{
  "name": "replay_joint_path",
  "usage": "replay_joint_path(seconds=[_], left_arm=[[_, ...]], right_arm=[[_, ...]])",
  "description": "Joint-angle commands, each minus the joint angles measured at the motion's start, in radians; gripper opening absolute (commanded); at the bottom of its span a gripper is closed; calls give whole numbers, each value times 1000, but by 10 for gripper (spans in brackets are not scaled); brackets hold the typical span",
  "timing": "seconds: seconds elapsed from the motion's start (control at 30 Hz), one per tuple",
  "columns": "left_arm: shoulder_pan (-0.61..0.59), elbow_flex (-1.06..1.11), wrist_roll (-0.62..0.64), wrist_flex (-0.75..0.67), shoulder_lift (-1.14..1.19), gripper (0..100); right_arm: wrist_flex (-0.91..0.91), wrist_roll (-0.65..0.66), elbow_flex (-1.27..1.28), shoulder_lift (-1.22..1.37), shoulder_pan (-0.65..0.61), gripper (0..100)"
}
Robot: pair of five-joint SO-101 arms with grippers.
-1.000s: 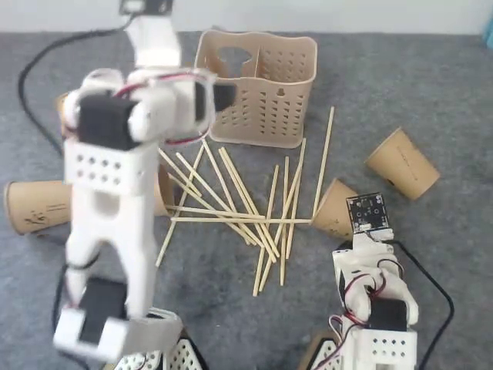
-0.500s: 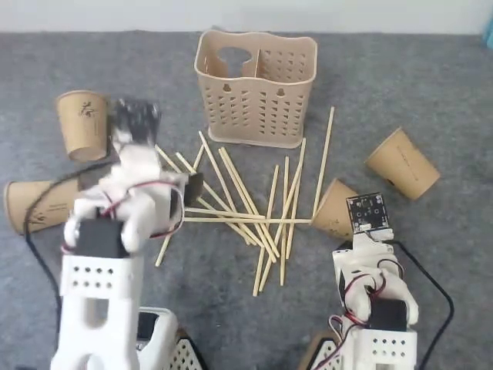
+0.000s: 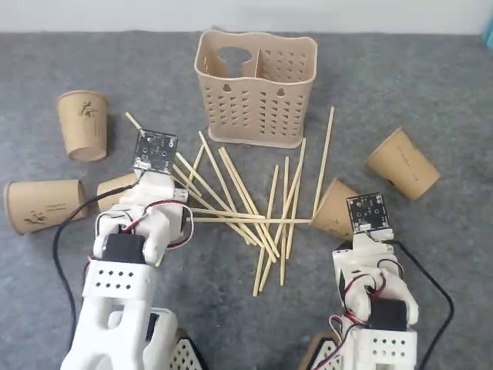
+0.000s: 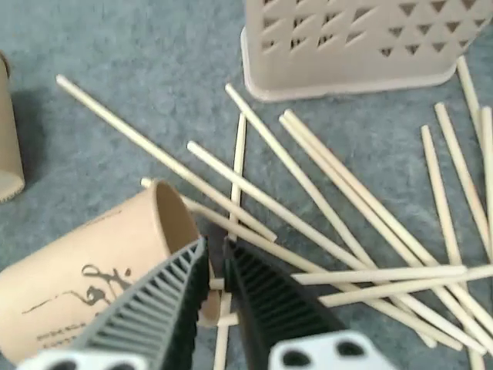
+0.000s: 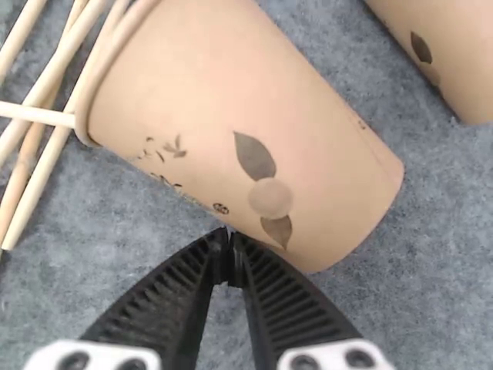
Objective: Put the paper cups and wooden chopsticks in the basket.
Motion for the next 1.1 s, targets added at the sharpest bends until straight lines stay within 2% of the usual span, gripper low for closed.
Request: replay_joint_path(seconds=[0.0,0.07,0.17,0.47,0.63,0.83,0.97,1.07], left_arm=[[15,-2,28,-52,-29,13],[12,22,68,-95,-15,13],[11,24,57,-120,80,13],[-20,-154,49,-132,446,13],[-160,-168,48,-127,420,13],[-399,-171,43,-133,304,13],[-494,-186,-46,-137,276,15],[-554,-185,-71,-198,293,15]], right_arm=[[-8,14,17,-18,10,8],[1,14,17,-18,10,8],[4,14,17,-18,10,8],[4,14,17,-18,10,8],[4,14,17,-18,10,8],[4,14,17,-18,10,8],[4,14,17,-18,10,8],[4,14,17,-18,10,8]])
